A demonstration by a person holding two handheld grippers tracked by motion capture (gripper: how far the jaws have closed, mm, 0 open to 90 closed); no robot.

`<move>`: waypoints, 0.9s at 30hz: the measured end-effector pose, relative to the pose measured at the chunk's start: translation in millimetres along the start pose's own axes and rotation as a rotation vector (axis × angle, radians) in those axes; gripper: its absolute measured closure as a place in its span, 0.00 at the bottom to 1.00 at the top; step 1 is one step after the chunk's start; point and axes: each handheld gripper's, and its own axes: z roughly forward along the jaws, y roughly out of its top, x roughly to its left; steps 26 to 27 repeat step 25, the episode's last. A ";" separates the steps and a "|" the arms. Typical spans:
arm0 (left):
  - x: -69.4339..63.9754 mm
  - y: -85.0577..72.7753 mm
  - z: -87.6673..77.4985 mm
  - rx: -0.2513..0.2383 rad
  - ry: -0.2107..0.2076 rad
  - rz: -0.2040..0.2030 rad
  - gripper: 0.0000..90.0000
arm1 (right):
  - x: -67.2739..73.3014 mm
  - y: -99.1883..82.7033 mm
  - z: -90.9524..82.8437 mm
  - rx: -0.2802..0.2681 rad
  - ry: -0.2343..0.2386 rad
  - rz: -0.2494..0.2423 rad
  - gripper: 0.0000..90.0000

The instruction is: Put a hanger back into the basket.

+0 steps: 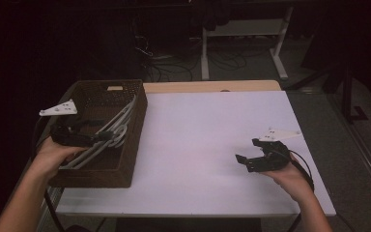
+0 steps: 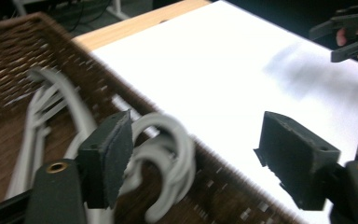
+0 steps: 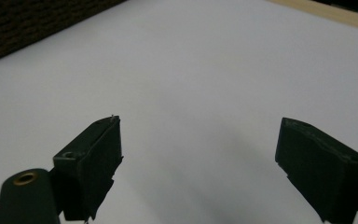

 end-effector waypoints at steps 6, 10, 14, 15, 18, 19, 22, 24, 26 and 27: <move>-19.5 3.1 13.3 -0.011 -0.013 0.039 0.16 | 7.3 23.8 -10.7 -0.057 0.045 -0.042 0.12; -26.4 1.0 21.1 0.001 -0.040 0.046 0.12 | 9.7 36.4 -16.2 -0.078 0.058 -0.067 0.10; -28.3 -2.1 28.3 0.011 -0.051 0.043 0.06 | 9.8 45.8 -18.9 -0.091 0.072 -0.074 0.08; -28.6 -2.6 29.7 0.015 -0.052 0.042 0.04 | 9.9 47.4 -18.9 -0.093 0.072 -0.078 0.08; -29.9 -3.9 32.6 0.013 -0.053 0.050 0.00 | 10.5 50.1 -18.1 -0.085 0.074 -0.086 0.08; -29.8 -4.2 33.2 0.014 -0.055 0.048 0.00 | 10.6 50.6 -17.7 -0.085 0.075 -0.090 0.08; -29.9 -5.2 34.9 0.020 -0.054 0.044 0.00 | 11.0 51.4 -16.5 -0.082 0.077 -0.092 0.08; -30.5 -5.8 35.3 0.017 -0.061 0.045 0.00 | 11.1 51.6 -16.3 -0.083 0.077 -0.092 0.08; -31.1 -5.9 35.2 0.013 -0.062 0.047 0.00 | 11.0 51.5 -16.3 -0.086 0.077 -0.092 0.08; -31.1 -5.9 35.2 0.013 -0.062 0.047 0.00 | 11.0 51.5 -16.3 -0.086 0.077 -0.092 0.08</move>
